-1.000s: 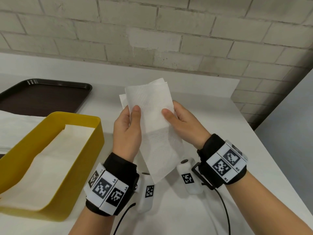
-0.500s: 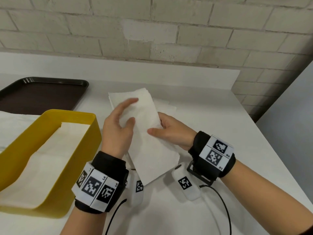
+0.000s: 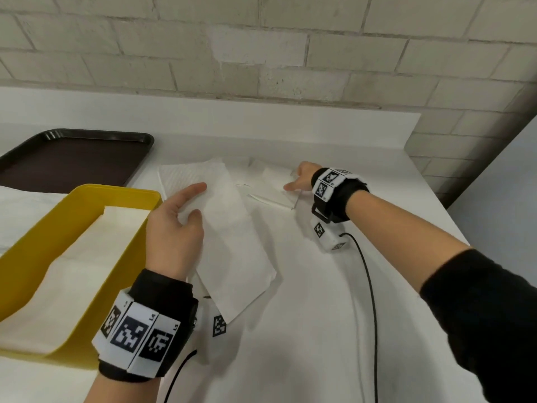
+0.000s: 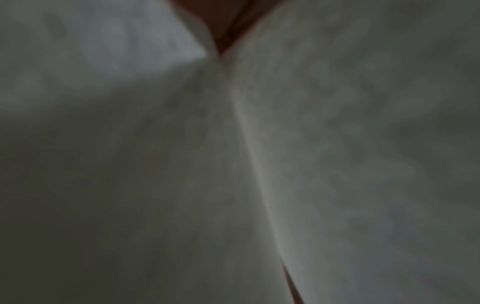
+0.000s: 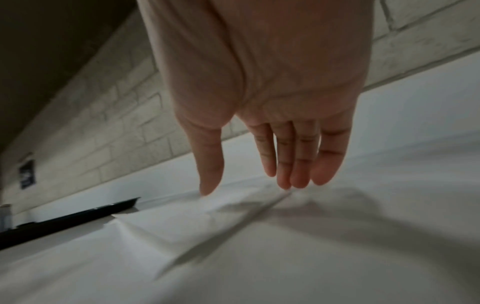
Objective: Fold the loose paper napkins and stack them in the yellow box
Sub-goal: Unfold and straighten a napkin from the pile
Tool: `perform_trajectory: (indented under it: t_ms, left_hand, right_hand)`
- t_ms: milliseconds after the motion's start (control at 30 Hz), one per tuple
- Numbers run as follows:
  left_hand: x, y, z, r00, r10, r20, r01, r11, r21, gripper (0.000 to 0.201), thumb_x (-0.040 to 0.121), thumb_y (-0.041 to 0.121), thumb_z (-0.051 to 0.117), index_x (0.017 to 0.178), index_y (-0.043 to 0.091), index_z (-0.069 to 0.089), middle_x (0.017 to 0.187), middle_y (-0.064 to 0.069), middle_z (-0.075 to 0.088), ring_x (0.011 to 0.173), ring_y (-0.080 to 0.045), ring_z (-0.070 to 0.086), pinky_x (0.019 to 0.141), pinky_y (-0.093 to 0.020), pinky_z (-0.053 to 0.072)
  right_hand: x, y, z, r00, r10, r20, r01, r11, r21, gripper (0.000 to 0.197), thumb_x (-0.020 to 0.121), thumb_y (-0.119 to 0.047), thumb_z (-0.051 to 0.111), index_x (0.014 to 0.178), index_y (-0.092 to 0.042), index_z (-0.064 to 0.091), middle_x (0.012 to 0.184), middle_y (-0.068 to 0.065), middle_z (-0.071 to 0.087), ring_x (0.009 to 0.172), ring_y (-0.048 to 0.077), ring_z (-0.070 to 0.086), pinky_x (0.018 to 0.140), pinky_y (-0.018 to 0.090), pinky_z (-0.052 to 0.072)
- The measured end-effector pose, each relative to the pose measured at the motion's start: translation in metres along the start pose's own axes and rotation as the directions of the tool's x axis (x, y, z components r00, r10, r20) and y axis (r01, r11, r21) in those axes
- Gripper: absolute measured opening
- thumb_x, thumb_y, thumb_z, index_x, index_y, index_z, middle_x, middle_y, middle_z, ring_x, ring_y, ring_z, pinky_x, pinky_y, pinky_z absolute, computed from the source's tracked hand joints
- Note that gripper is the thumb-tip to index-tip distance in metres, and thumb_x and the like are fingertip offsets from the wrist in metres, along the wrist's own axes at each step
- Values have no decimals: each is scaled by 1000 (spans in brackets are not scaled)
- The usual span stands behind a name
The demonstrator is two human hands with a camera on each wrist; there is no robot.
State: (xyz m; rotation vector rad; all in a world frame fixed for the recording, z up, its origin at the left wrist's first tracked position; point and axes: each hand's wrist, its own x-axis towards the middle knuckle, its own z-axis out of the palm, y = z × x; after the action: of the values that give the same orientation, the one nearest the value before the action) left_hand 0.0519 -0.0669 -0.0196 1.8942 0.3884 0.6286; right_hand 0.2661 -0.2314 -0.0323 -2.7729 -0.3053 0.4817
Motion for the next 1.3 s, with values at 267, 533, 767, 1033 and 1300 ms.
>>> perform_trajectory:
  t_ms: [267,533,767,1033,1300]
  left_hand:
    - [-3,1,-1,1000,-18,12,18,1000,11,40,90,-5,46,120,18,59,118,12,52,116,1,42,99,-14,29]
    - [-2,1,2,999,-5,41,4,1000,21,39,90,-6,46,119,16,59,118,11,51,116,1,40,90,-3,25]
    - [0,-1,2,999,-14,38,14,1000,4,40,91,-5,44,122,16,58,118,12,51,115,2,39,90,-4,25]
    - [4,7,13,999,-20,44,27,988,-153,22,93,22,52,114,25,57,122,6,57,120,-7,47,98,-20,32]
    - [-5,32,29,971,86,222,7,921,-389,37,78,57,57,107,36,62,116,10,66,116,-6,55,100,-28,41]
  right_hand:
    - [20,-5,13,999,41,34,-39,997,-66,51,77,-27,73,119,-5,56,120,11,60,108,29,58,94,36,47]
    - [25,-10,15,1000,23,5,-23,999,34,47,81,-13,68,124,-1,52,123,15,58,112,32,56,95,38,47]
    - [5,-21,0,964,-99,-245,175,934,311,28,92,-7,49,117,-3,59,117,17,58,95,31,61,73,31,56]
    - [-77,-17,-55,917,-212,-337,395,583,710,18,94,-10,50,80,-17,59,81,2,59,62,9,58,53,23,51]
    - [-119,-10,-48,932,-186,-309,359,384,851,17,92,-9,52,77,-15,55,70,1,59,50,4,58,46,19,49]
